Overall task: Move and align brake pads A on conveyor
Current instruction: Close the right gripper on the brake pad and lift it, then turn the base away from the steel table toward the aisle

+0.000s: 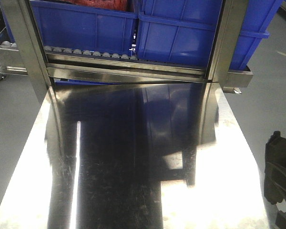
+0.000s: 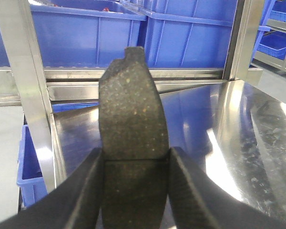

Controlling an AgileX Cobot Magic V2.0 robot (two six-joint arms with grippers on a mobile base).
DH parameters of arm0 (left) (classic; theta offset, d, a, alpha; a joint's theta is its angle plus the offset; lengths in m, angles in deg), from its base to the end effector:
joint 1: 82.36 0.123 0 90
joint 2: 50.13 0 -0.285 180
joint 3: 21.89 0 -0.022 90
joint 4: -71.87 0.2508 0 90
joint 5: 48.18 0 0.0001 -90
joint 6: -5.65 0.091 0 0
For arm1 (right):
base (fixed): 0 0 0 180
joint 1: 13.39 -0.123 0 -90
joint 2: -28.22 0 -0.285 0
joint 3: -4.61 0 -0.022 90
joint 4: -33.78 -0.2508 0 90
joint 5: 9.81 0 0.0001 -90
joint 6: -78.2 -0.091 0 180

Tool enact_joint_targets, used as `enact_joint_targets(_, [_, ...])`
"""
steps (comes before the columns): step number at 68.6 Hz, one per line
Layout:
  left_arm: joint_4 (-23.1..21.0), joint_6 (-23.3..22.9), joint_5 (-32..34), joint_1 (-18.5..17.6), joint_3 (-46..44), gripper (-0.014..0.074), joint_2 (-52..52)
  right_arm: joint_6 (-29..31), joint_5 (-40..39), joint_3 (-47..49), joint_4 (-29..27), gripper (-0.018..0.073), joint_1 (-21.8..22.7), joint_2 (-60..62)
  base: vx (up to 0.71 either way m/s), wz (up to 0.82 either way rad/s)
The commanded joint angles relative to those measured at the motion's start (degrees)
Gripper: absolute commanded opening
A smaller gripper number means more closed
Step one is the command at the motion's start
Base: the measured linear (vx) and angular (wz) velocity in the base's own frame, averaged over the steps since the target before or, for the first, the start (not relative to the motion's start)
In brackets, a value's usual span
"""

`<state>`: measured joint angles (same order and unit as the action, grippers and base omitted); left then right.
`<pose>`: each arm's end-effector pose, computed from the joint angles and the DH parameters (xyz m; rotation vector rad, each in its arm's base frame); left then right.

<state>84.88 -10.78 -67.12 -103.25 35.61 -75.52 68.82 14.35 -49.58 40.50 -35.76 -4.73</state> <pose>0.0749 -0.0214 0.2801 0.2065 1.7636 -0.2511 0.0895 0.0321 0.2796 -0.2920 1.9257 0.2503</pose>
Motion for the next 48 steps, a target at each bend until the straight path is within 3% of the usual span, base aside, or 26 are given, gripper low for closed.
enact_joint_targets(1, [0.5, -0.1, 5.8, -0.3, -1.7, 0.0115, -0.3, 0.4, -5.2, 1.8, 0.8, 0.0078, 0.0, -0.2, 0.00, 0.00])
enact_joint_targets(25, [0.5, -0.1, 5.8, -0.3, -1.7, 0.0115, -0.3, 0.4, -5.2, 1.8, 0.8, 0.0078, 0.0, -0.2, -0.05, 0.09])
enact_joint_targets(48, [0.5, -0.1, 5.8, -0.3, -1.7, 0.0115, -0.3, 0.4, -5.2, 1.8, 0.8, 0.0078, 0.0, -0.2, -0.14, 0.49])
